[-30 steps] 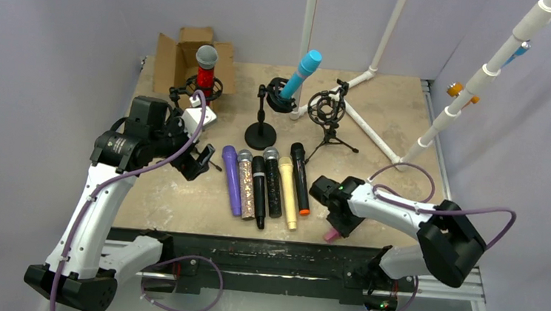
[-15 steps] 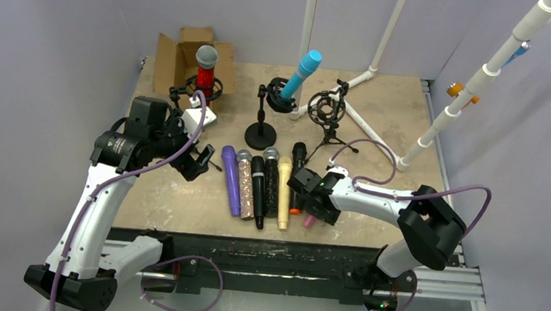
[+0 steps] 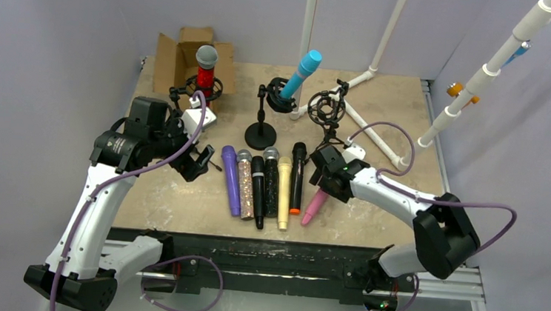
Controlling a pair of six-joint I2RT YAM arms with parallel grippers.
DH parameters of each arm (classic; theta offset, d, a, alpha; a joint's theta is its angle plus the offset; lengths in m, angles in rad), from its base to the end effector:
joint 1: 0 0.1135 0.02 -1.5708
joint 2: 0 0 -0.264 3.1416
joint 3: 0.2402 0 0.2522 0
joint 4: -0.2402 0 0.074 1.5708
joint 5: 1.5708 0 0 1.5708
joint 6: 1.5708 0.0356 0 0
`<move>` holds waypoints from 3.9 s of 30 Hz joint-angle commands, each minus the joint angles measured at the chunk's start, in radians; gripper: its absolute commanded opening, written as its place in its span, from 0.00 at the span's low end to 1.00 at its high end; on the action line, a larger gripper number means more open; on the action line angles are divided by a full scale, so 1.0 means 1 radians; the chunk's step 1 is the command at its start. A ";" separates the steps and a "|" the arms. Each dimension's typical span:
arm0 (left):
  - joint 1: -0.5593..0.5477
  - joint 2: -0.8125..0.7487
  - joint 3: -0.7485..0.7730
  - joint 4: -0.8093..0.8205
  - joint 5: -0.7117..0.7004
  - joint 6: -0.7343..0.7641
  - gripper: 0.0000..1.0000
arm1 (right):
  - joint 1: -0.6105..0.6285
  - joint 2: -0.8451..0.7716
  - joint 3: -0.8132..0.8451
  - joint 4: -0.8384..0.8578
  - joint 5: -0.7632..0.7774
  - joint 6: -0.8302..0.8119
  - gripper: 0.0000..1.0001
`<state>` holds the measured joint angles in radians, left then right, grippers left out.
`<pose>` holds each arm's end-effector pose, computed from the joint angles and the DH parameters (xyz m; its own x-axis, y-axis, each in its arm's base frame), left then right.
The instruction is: Attach the microphones to the stand
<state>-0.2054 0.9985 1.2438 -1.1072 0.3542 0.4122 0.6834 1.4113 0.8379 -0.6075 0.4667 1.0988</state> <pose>0.1639 -0.0468 0.3716 -0.5157 0.4913 -0.7019 0.6755 0.7371 0.0196 0.2091 0.1496 0.1938 -0.7102 0.4474 -0.5435 0.4427 0.8841 0.1493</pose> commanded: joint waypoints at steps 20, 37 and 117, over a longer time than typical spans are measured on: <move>-0.005 -0.055 0.099 0.011 0.014 -0.102 1.00 | -0.027 0.019 -0.013 0.145 0.046 -0.080 0.21; -0.005 -0.010 0.210 -0.110 0.341 -0.219 1.00 | 0.356 -0.445 0.038 0.125 -0.140 -0.169 0.00; -0.005 0.010 0.287 -0.082 0.221 -0.232 1.00 | 0.419 -0.122 0.782 0.587 0.228 -1.131 0.00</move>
<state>-0.2100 0.9646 1.5181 -1.1137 0.7315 0.1444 1.1297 1.3846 1.6669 -0.1764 0.4377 0.2295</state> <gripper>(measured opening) 0.997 0.432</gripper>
